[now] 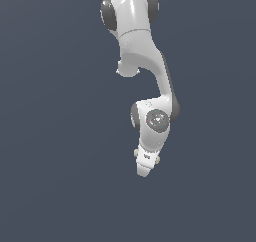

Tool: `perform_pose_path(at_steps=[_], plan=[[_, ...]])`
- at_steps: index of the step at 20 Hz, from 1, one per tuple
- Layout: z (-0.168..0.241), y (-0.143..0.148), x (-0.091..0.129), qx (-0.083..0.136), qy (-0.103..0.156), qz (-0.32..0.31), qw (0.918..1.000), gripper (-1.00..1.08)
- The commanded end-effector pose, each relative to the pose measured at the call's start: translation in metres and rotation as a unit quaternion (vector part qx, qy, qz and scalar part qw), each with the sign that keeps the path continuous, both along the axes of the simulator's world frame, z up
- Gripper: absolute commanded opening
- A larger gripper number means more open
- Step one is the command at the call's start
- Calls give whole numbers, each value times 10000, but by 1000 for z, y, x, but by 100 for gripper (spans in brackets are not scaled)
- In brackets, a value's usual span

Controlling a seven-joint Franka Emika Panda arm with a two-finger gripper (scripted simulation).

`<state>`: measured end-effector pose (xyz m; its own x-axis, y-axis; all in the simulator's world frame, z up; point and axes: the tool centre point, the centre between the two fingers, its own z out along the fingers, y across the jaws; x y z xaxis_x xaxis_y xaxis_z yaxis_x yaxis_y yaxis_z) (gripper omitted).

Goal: Pick up the object and move it to a goal position.

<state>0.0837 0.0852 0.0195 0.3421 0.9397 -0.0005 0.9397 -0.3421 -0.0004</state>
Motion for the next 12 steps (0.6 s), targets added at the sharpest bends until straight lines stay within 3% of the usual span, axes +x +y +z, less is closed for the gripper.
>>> perform_pose_path(at_steps=[1,12], plan=[[0,0,0,0,-2,0,10000,-100],[3,-1,-1,0,-2,0,10000,-100]])
